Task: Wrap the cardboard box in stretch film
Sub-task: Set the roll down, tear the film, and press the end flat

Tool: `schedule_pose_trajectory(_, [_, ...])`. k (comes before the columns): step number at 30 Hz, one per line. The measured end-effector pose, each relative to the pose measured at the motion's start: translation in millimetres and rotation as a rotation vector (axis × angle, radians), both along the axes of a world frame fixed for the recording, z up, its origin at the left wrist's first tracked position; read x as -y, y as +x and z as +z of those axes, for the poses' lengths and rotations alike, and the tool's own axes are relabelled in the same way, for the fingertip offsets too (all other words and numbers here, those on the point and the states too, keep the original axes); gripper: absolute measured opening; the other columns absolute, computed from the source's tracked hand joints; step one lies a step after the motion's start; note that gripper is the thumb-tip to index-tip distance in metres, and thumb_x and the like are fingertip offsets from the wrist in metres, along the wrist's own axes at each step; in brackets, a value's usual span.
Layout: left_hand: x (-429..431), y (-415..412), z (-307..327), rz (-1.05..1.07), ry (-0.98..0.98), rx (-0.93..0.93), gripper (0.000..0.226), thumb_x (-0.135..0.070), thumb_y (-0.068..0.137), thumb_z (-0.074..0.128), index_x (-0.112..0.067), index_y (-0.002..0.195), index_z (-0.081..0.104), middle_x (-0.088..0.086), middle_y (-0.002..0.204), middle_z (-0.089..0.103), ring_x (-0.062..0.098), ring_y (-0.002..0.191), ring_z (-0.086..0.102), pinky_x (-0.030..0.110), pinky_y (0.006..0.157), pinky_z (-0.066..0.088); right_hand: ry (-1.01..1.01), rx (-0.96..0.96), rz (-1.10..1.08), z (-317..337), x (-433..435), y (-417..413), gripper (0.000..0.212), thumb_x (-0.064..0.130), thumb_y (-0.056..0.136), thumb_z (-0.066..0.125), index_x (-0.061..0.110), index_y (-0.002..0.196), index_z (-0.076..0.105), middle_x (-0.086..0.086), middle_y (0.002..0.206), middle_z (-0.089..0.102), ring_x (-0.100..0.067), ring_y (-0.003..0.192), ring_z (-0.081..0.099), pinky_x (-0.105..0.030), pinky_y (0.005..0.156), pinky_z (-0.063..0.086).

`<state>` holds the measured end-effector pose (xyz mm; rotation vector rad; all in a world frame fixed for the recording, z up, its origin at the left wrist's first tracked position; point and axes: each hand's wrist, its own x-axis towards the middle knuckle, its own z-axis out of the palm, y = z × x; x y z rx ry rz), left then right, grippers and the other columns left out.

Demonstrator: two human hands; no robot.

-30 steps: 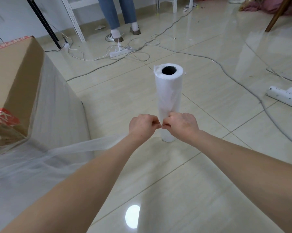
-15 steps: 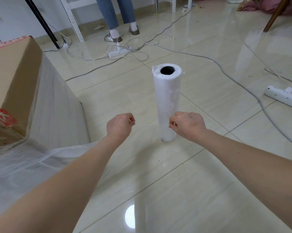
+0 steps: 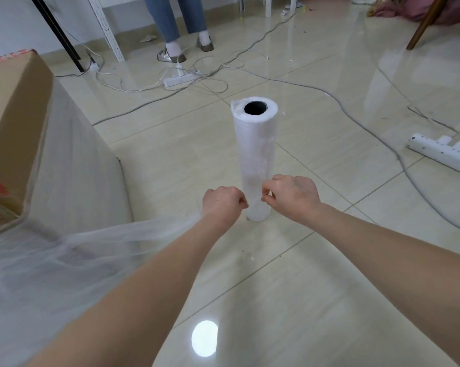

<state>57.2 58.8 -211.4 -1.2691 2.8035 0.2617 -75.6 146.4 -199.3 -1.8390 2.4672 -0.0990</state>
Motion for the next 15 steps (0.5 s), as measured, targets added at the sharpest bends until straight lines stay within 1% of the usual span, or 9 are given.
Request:
schedule_pose_trajectory(2, [0, 5, 2, -0.008, 0.02, 0.003, 0.023, -0.03, 0.095, 0.051, -0.026, 0.106, 0.071, -0.003, 0.108, 0.07, 0.021, 0.102, 0.06, 0.027, 0.077, 0.034, -0.016, 0.0, 0.016, 2, -1, 0, 0.027, 0.043, 0.096, 0.044, 0.033, 0.119, 0.054, 0.006, 0.116, 0.06, -0.024, 0.101, 0.061, -0.029, 0.074, 0.04])
schedule_pose_trajectory(4, [-1, 8, 4, -0.012, 0.024, 0.003, 0.023, -0.03, 0.096, 0.05, -0.026, 0.107, 0.07, -0.003, 0.109, 0.069, 0.021, 0.102, 0.06, 0.026, 0.075, 0.032, -0.05, -0.009, 0.064, 4, 0, 4, 0.034, 0.043, 0.097, 0.044, 0.036, 0.13, 0.043, 0.006, 0.117, 0.061, -0.025, 0.1, 0.062, -0.029, 0.071, 0.04])
schedule_pose_trajectory(6, [-4, 8, 3, -0.019, 0.014, -0.002, 0.023, -0.029, 0.096, 0.05, -0.026, 0.108, 0.07, -0.002, 0.108, 0.07, 0.021, 0.102, 0.061, 0.026, 0.073, 0.03, -0.029, -0.011, 0.13, 5, 2, 15, 0.04, 0.043, 0.096, 0.044, 0.039, 0.135, 0.037, 0.005, 0.114, 0.064, -0.024, 0.1, 0.062, -0.03, 0.073, 0.042])
schedule_pose_trajectory(8, [-8, 7, 4, -0.024, -0.016, 0.002, 0.024, -0.027, 0.097, 0.049, -0.026, 0.108, 0.07, 0.0, 0.107, 0.069, 0.023, 0.102, 0.06, 0.026, 0.071, 0.029, 0.033, 0.013, 0.146, 1, 6, 26, 0.035, 0.043, 0.095, 0.047, 0.037, 0.129, 0.044, 0.003, 0.108, 0.066, -0.023, 0.1, 0.063, -0.031, 0.077, 0.044])
schedule_pose_trajectory(10, [-7, 8, 3, -0.016, -0.013, -0.016, 0.025, -0.025, 0.097, 0.047, -0.027, 0.107, 0.071, 0.0, 0.107, 0.069, 0.023, 0.102, 0.06, 0.027, 0.071, 0.031, 0.093, 0.007, 0.101, -4, 11, 30, 0.026, 0.042, 0.096, 0.046, 0.034, 0.12, 0.054, 0.001, 0.108, 0.066, -0.022, 0.101, 0.062, -0.028, 0.073, 0.041])
schedule_pose_trajectory(12, [-3, 11, 2, 0.011, 0.041, -0.066, 0.024, -0.027, 0.095, 0.05, -0.028, 0.105, 0.072, -0.004, 0.105, 0.07, 0.02, 0.102, 0.061, 0.027, 0.072, 0.037, 0.147, -0.01, 0.057, -5, 15, 27, 0.024, 0.039, 0.099, 0.044, 0.035, 0.114, 0.062, 0.003, 0.111, 0.065, -0.021, 0.103, 0.061, -0.026, 0.071, 0.036])
schedule_pose_trajectory(15, [5, 17, -3, 0.017, 0.09, -0.075, 0.021, -0.029, 0.094, 0.055, -0.028, 0.103, 0.073, -0.008, 0.103, 0.071, 0.016, 0.099, 0.062, 0.026, 0.073, 0.042, 0.162, 0.0, 0.015, -10, 13, 21, 0.024, 0.034, 0.099, 0.044, 0.035, 0.113, 0.064, 0.003, 0.118, 0.063, -0.022, 0.107, 0.059, -0.025, 0.073, 0.035])
